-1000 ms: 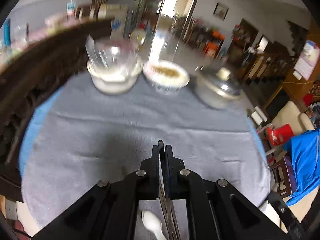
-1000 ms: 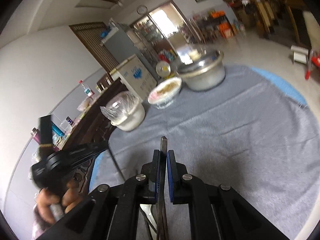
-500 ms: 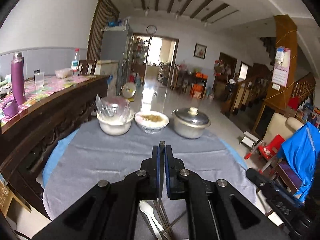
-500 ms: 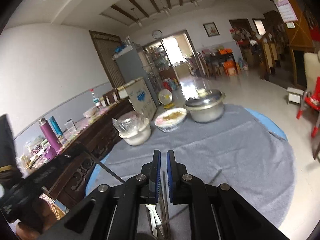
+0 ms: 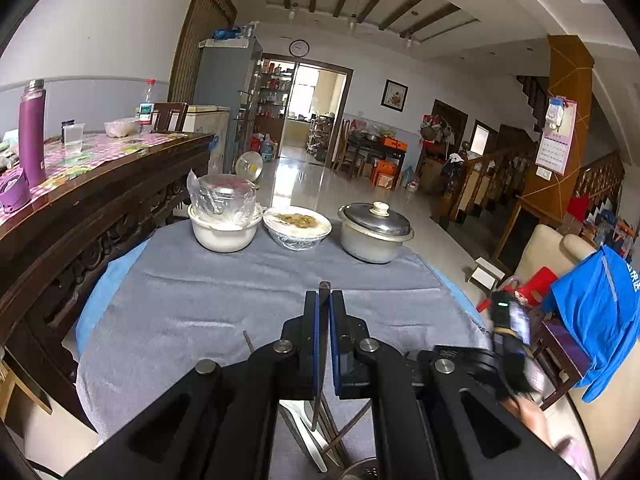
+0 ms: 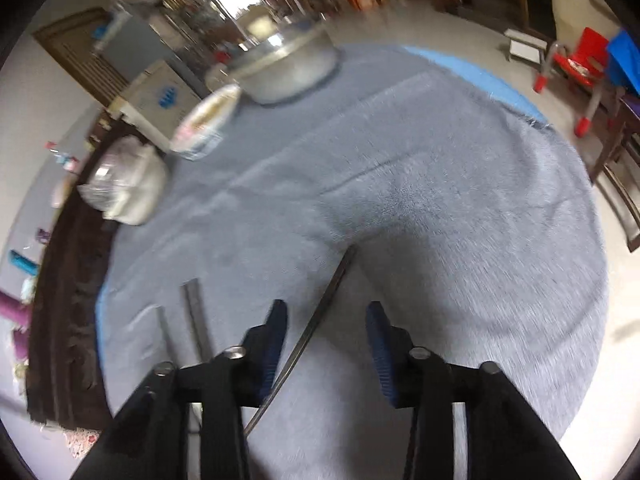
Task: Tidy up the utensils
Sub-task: 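Lift the held chopsticks with both tools and carry them over the grey cup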
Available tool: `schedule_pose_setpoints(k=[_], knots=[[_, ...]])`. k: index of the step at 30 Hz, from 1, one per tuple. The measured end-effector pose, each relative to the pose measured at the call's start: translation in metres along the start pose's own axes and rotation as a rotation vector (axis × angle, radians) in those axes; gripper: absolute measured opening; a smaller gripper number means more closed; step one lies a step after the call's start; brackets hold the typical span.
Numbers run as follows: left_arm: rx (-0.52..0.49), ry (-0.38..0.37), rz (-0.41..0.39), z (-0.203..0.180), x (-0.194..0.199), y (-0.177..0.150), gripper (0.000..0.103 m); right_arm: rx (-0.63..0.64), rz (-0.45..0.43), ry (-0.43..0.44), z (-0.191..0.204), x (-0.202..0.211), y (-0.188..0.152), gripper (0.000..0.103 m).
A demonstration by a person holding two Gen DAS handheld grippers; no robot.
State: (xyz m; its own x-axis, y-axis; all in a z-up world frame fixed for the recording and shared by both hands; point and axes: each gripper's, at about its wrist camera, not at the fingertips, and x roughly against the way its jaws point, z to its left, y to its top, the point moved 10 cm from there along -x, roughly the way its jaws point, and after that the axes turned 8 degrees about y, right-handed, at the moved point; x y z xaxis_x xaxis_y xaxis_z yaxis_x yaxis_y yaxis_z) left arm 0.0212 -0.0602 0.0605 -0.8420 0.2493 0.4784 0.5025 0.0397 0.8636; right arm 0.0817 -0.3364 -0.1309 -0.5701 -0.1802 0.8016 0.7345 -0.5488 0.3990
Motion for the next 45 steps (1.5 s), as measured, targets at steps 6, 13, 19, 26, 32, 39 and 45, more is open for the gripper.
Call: schedule_pose_setpoints(k=[6,13,19,26,32,39,45], knots=[[0.015,-0.008,-0.008,0.008,0.005,0.005,0.005,-0.019,0.123,-0.174,-0.01,-0.055,0.012,0.03],[0.019,-0.001,-0.034,0.013,0.023,0.003,0.005,0.048,0.108,-0.29,-0.001,-0.069,0.014,0.012],[0.039,0.0,-0.047,0.02,0.04,0.004,0.005,0.024,0.02,-0.142,0.0,-0.049,0.008,0.01],[0.061,0.017,-0.076,0.025,0.056,0.01,0.005,0.034,-0.279,0.053,0.015,0.044,0.014,0.007],[0.072,0.013,-0.104,0.021,0.07,0.017,0.005,0.108,-0.515,0.155,0.039,0.126,0.02,0.007],[0.072,0.006,-0.175,0.016,0.101,0.033,0.005,0.223,-0.743,0.27,0.085,0.218,0.004,0.007],[0.081,-0.028,-0.221,0.009,0.126,0.043,0.005,0.311,-0.856,0.374,0.121,0.283,-0.019,0.007]])
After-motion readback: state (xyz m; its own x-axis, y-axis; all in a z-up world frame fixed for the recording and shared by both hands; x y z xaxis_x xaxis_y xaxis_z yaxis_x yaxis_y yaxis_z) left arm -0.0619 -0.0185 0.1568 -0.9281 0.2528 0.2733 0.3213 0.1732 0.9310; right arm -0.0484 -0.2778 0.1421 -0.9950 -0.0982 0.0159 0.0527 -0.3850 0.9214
